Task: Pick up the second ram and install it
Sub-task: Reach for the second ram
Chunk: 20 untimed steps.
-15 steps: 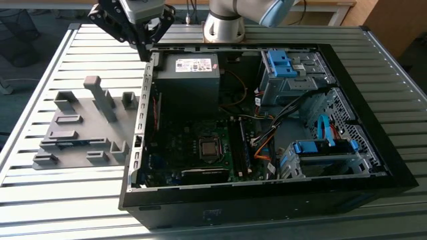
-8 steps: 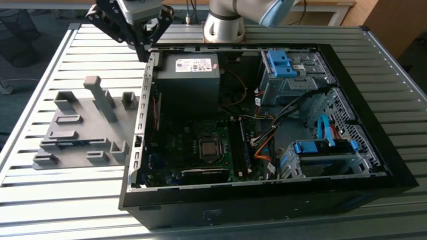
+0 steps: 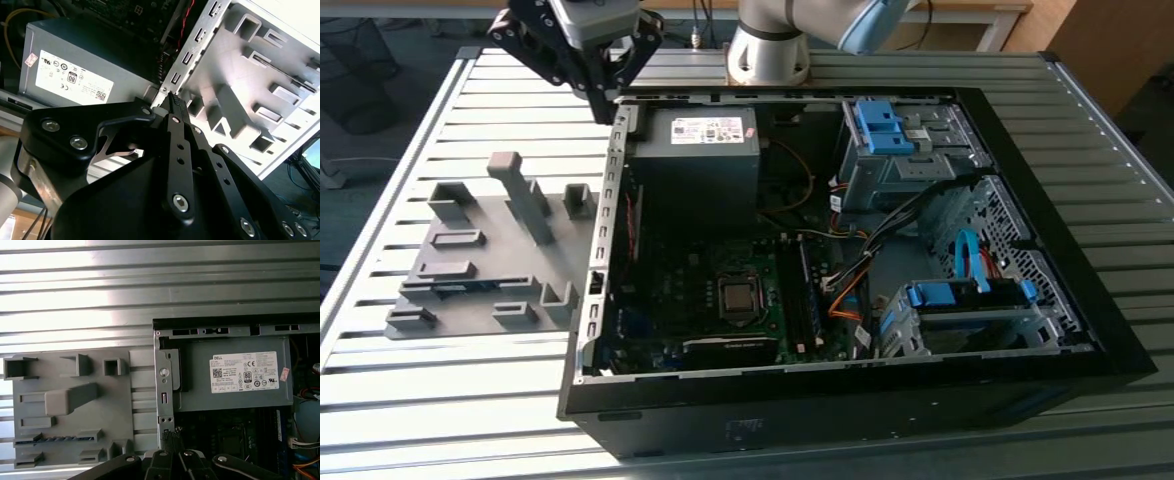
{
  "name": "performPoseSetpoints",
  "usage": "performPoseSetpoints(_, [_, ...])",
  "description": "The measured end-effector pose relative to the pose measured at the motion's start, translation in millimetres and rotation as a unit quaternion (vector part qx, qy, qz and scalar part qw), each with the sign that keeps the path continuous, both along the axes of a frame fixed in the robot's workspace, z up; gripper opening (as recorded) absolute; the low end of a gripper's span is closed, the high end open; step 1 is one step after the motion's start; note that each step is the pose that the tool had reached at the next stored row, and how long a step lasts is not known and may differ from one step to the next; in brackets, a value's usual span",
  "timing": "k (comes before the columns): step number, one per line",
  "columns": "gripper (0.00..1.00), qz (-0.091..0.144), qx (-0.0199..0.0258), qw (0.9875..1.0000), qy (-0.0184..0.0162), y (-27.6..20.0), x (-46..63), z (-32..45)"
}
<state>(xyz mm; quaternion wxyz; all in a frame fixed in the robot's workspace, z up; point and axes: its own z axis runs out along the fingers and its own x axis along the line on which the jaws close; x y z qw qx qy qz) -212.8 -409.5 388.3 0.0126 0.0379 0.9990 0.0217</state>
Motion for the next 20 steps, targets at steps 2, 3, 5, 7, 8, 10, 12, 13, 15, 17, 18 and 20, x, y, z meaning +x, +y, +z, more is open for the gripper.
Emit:
performPoseSetpoints(2, [0.11, 0.000, 0.0000, 1.0000, 0.0000, 0.0, -0.9, 0.0])
performPoseSetpoints(3, [0.11, 0.000, 0.0000, 1.0000, 0.0000, 0.0, -1.3, 0.0])
performPoseSetpoints(5, [0.11, 0.000, 0.0000, 1.0000, 0.0000, 0.0, -2.1, 0.0])
performPoseSetpoints(7, [0.11, 0.000, 0.0000, 1.0000, 0.0000, 0.0, -2.6, -0.1])
performPoseSetpoints(8, [0.11, 0.000, 0.0000, 1.0000, 0.0000, 0.0, -3.0, -0.1])
performPoseSetpoints(10, [0.11, 0.000, 0.0000, 1.0000, 0.0000, 0.0, -3.7, -0.1])
performPoseSetpoints(12, [0.11, 0.000, 0.0000, 1.0000, 0.0000, 0.0, -4.4, -0.1])
performPoseSetpoints(13, [0.11, 0.000, 0.0000, 1.0000, 0.0000, 0.0, -4.7, -0.1])
performPoseSetpoints(15, [0.11, 0.000, 0.0000, 1.0000, 0.0000, 0.0, -5.5, -0.1])
performPoseSetpoints(17, [0.11, 0.000, 0.0000, 1.0000, 0.0000, 0.0, -6.2, -0.1])
performPoseSetpoints(18, [0.11, 0.000, 0.0000, 1.0000, 0.0000, 0.0, -6.4, -0.1])
performPoseSetpoints(20, [0.11, 0.000, 0.0000, 1.0000, 0.0000, 0.0, -7.2, -0.2])
